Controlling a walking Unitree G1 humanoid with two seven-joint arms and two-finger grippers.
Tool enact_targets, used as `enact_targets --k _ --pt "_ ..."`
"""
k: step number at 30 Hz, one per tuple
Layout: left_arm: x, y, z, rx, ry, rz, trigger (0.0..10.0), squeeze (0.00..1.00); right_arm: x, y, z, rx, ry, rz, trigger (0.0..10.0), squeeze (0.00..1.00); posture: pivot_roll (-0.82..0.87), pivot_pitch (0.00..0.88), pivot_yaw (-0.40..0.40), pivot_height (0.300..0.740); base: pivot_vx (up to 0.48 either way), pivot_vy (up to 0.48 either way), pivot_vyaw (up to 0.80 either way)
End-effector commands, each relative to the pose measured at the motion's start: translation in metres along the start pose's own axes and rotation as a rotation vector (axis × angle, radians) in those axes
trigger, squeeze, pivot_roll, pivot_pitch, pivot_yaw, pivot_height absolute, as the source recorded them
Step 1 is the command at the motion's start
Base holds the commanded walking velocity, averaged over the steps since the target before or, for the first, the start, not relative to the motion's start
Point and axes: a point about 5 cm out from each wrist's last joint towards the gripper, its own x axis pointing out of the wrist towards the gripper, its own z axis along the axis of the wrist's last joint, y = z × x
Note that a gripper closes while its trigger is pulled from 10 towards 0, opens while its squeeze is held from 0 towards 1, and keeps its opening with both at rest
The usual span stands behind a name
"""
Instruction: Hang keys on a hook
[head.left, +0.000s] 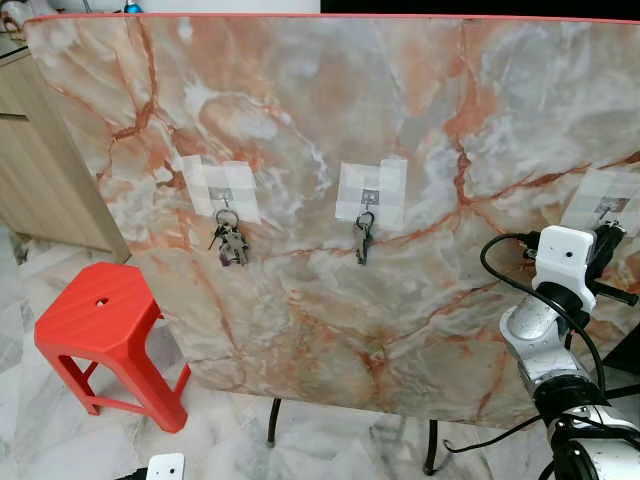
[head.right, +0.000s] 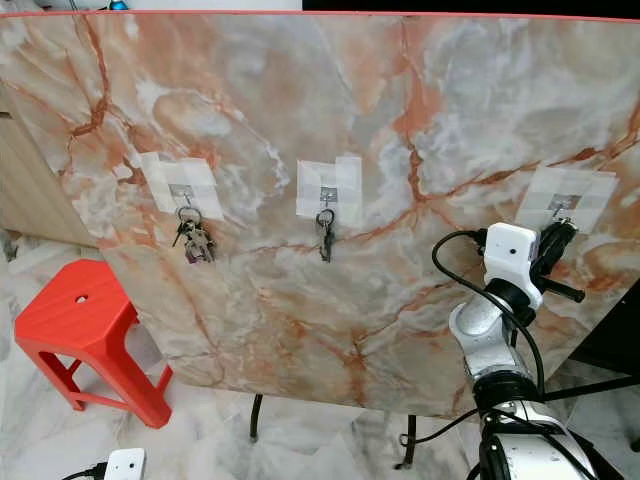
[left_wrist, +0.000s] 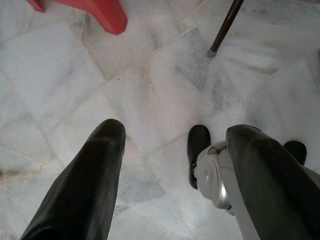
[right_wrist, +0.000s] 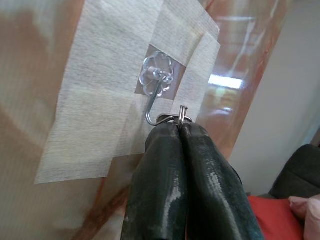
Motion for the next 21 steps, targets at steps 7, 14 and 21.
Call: enact_targets --k 7,14,21 --pt "-0.0008 0.0028 -0.0034 -0.004 0.015 0.004 10.0 0.00 0.0051 0.0016 0.0083 -0.009 -0.023 0.003 10.0 0.00 0.03 0.000 -0.008 0.737 0.000 0.000 0.00" --pt "-0.0014 0.0024 -0.0053 -0.004 0.017 0.002 10.0 0.00 0.0033 0.0034 0.0052 -0.039 -0.014 0.028 10.0 0.00 0.03 0.000 -0.010 0.737 0.000 0.000 0.00" --pt "-0.0013 0.0017 -0.0049 -0.003 0.015 0.001 10.0 0.00 0.0033 0.0040 0.0042 -0.051 -0.005 0.037 10.0 0.00 0.03 0.000 -0.009 0.737 0.000 0.000 0.00"
